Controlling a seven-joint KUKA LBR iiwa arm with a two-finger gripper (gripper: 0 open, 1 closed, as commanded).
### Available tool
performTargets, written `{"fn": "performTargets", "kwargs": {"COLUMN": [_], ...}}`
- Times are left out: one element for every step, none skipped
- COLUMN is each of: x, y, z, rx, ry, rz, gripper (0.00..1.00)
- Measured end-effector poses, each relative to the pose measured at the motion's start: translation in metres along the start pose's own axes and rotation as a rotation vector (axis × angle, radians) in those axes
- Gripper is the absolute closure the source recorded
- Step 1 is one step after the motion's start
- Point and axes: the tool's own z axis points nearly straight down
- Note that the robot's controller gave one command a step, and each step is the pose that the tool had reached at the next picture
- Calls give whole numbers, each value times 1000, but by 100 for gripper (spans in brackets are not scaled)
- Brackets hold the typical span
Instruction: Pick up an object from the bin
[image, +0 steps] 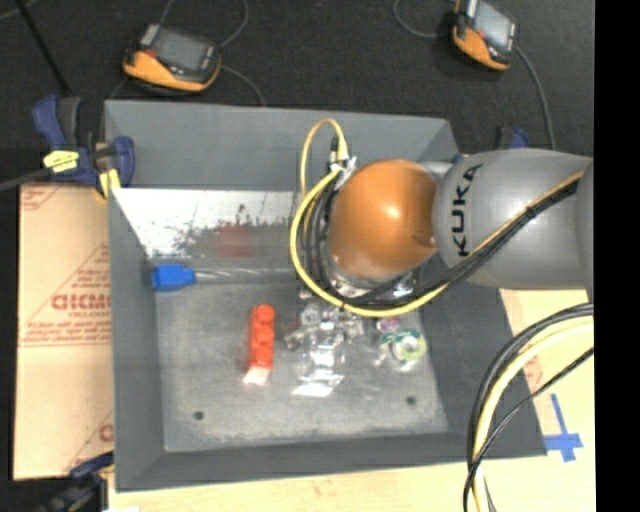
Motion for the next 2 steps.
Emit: {"fn": "performTargets", "kwargs": {"x": [0,0], "y": [-2,-3], "z": [-53,-63], "rx": [-8,-11], "ry": [5,4], "rz": [7,15], "gripper": [100,100]}}
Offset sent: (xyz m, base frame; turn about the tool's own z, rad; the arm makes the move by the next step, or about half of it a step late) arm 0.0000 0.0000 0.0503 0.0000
